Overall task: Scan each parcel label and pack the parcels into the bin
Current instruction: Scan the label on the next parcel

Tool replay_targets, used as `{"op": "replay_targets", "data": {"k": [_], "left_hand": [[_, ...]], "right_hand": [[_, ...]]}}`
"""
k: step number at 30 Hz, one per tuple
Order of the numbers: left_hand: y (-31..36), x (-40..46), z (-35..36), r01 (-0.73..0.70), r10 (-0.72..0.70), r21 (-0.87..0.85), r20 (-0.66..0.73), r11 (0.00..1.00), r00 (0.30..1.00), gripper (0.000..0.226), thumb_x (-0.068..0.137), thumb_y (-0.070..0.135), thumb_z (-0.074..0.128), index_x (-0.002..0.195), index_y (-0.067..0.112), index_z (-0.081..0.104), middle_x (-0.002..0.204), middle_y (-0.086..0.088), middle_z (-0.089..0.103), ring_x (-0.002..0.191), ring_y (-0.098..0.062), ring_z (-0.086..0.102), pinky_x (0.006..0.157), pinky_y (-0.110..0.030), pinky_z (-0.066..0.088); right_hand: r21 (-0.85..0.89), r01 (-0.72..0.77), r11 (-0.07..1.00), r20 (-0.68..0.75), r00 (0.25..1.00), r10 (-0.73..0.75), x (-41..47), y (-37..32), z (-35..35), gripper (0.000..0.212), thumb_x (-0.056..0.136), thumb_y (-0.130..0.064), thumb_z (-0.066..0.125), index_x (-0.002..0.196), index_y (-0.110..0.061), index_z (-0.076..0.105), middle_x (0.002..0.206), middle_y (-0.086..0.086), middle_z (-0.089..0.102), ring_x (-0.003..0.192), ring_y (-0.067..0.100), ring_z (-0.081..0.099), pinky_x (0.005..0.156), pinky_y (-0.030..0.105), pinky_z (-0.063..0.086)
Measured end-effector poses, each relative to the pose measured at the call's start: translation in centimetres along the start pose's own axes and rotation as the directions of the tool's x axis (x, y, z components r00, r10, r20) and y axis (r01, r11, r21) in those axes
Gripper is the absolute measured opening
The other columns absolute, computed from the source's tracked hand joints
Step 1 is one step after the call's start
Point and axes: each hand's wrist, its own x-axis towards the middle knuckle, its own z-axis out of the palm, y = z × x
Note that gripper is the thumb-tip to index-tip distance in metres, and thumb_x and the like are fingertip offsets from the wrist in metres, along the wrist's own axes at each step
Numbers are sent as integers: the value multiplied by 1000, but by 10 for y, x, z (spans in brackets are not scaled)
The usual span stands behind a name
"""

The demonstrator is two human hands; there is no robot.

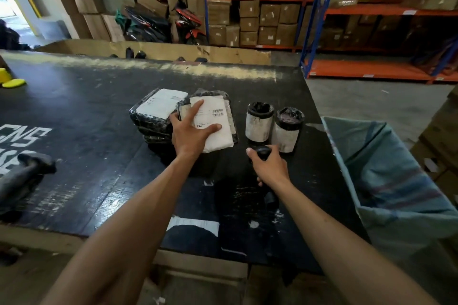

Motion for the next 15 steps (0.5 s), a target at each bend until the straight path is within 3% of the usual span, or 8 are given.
{"op": "replay_targets", "data": {"k": [4,9,11,13,15], "left_hand": [[-1,-10,3,12,-11,-84,9,996,1000,77,54,56,90,123,63,57,125,2,39,106,-11,52,92,-22,43],[5,-13,10,-7,12,-94,44,996,999,76,56,56,91,123,64,56,119,3,39,102,-11,53,89,-17,40],[10,-11,13,-13,19,-109,49,994,999,76,55,56,91,123,63,57,120,2,39,102,-12,53,90,-15,40],[17,-9,17,-22,28,-126,51,992,998,77,55,56,92,123,63,57,120,2,39,101,-10,52,86,-6,36],[27,-7,22,-42,52,-151,64,988,997,77,55,56,92,124,62,58,120,2,40,101,-7,51,83,-2,34]], "right_hand": [[-70,-59,996,-1,998,59,3,18,6,77,89,-71,61,147,-26,37,117,8,64,81,29,76,68,41,67],[-62,-87,994,2,996,87,3,27,9,77,91,-69,60,149,-23,37,121,11,65,72,27,77,69,40,67],[-82,-92,992,24,995,94,3,26,6,80,91,-71,58,150,-21,36,127,13,64,86,30,78,82,44,66],[-259,-69,963,6,997,73,3,24,0,88,90,-78,51,153,-20,32,138,15,60,116,37,68,99,44,54],[-396,-19,918,-72,997,-10,4,21,-11,92,87,-83,45,153,-21,29,143,16,58,130,40,57,101,48,44]]}}
